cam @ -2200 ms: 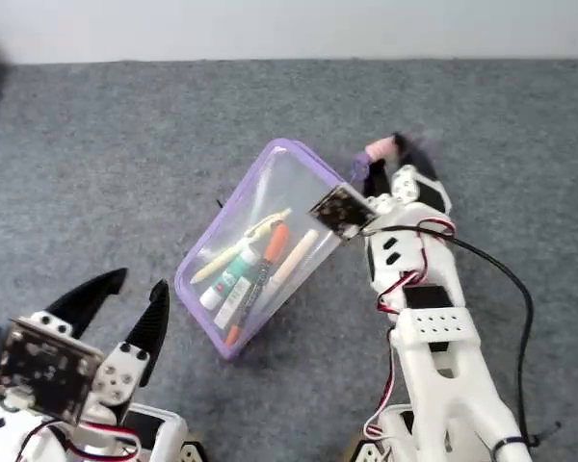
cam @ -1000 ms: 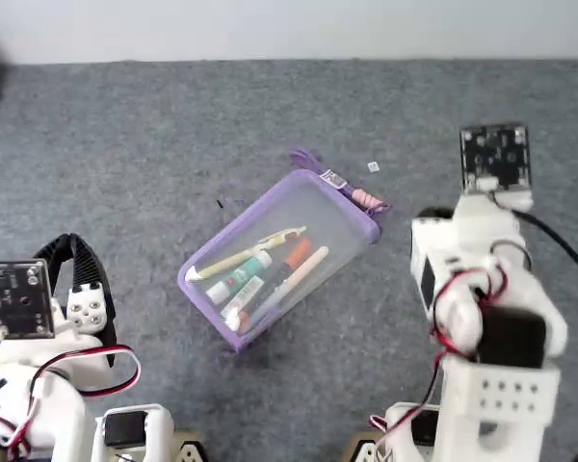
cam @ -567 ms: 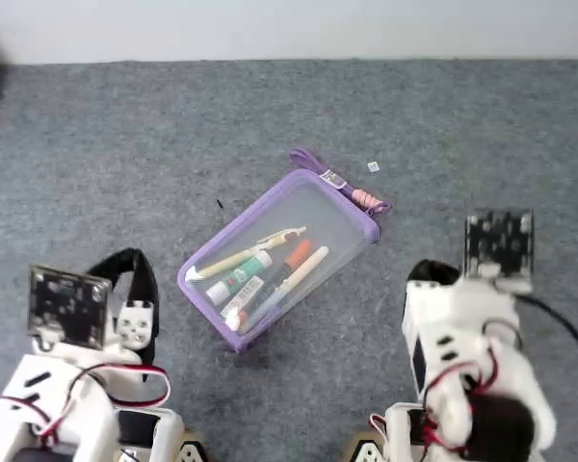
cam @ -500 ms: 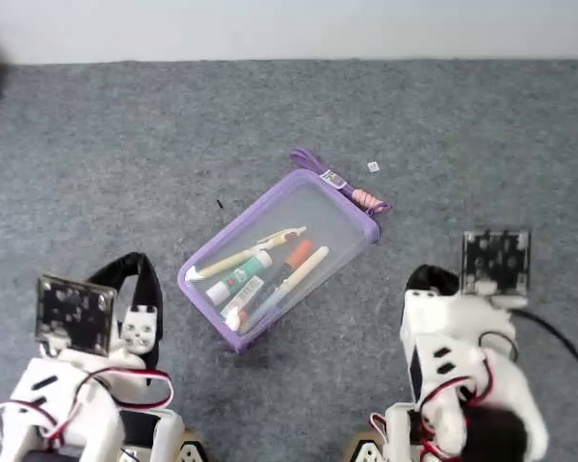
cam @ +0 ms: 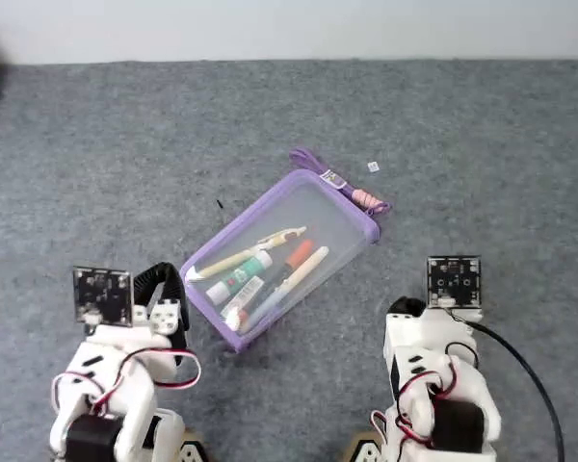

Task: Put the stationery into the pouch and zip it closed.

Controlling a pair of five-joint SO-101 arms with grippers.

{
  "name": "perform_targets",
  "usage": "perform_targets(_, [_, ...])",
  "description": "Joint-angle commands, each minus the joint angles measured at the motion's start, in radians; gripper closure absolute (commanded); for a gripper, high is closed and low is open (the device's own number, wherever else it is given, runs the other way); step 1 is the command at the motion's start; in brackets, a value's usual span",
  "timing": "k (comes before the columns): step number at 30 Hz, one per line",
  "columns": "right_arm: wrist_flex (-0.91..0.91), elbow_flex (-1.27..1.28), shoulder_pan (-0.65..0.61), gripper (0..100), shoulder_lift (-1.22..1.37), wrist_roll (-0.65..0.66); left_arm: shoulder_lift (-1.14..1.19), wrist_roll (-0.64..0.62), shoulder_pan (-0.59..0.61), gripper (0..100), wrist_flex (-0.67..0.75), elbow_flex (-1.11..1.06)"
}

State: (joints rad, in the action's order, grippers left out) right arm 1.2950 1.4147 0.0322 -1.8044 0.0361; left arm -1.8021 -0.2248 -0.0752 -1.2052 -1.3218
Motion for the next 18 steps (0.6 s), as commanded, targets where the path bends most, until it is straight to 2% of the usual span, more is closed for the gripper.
perform_targets(1, [-0.018, 0.054, -0.004, 99.1, -0.010, -0.011, 0.012, -0.012, -0.006, 98, 0.061, -0.073])
perform_targets(4, [-0.018, 0.109, -0.004, 99.1, -0.010, -0.009, 0.012, 0.000, -0.002, 98, 0.094, -0.173])
perform_targets(13, [-0.015, 0.269, 0.002, 99.0, -0.010, -0.012, 0.012, 0.147, 0.000, 98, 0.140, -0.351])
perform_targets(18, [0.013, 0.270, 0.004, 99.0, -0.007, -0.008, 0.014, 0.150, 0.000, 98, 0.133, -0.363])
